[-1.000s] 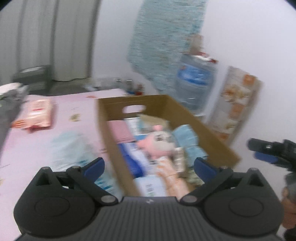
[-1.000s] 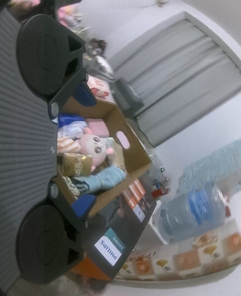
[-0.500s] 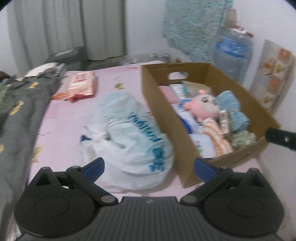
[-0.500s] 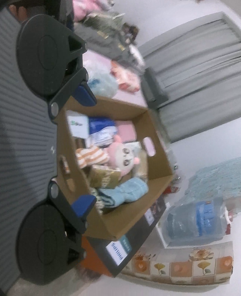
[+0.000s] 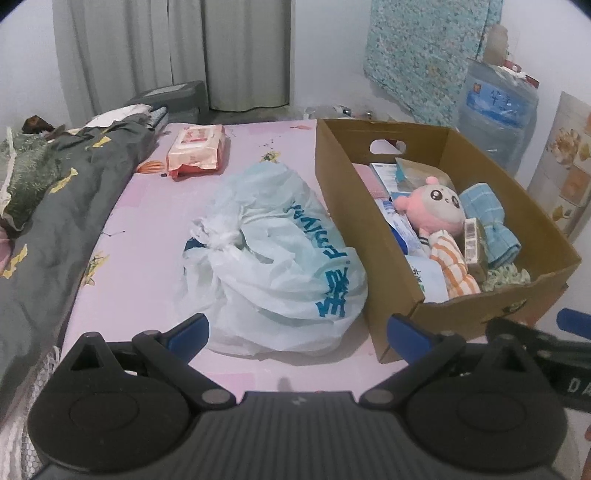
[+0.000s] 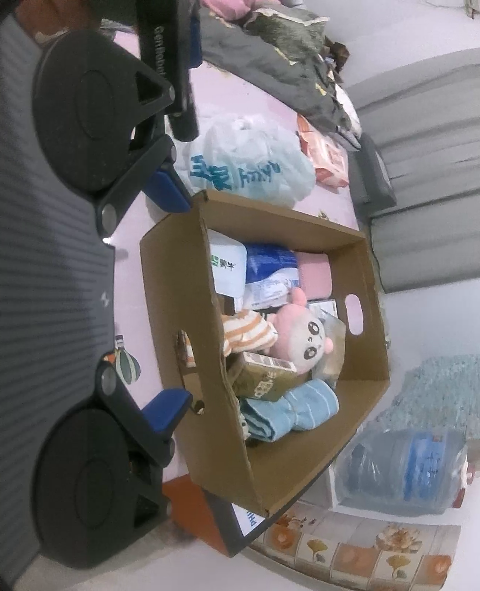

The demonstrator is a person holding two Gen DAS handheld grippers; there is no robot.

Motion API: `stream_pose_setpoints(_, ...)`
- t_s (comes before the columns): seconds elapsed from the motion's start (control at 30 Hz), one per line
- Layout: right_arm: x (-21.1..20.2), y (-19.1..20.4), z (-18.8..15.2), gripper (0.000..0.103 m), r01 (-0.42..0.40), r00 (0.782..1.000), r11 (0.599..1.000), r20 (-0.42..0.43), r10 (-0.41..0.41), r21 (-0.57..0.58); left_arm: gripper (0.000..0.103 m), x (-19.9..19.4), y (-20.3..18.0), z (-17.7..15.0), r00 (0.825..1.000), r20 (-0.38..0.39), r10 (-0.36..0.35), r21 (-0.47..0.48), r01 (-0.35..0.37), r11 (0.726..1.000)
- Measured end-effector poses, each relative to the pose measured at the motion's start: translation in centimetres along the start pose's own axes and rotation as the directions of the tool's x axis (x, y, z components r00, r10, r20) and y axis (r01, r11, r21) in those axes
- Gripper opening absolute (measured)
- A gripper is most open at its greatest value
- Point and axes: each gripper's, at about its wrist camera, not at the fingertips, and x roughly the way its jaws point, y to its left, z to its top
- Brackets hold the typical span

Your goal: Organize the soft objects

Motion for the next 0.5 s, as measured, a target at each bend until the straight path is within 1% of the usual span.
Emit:
stream_pose_setpoints(0.17, 0.41, 0.45, -0.01, 0.102, 0.001, 1.000, 1.000, -0.011, -0.001, -0.011, 0.103, -0.11, -0.17, -0.10, 1.000, -0.002, 0.014, -0.001, -0.014, 1.000)
stream_pose_setpoints(0.3, 0.44, 0.24, 0.24, 0.102, 0.002, 1.000, 1.000, -0.015, -0.002, -0.002, 0.103, -0.10, -0.04, -0.18, 1.000, -0.008, 0.007, -0.007, -0.007, 1.000)
stream_pose_setpoints(0.5, 0.49, 0.22, 0.31, 0.102, 0.005, 1.000, 1.000, -0.016, -0.005, -0.005, 0.103, -0.11, -0.10, -0.29, 1.000, -0.004, 0.014, -0.005, -0.014, 1.000)
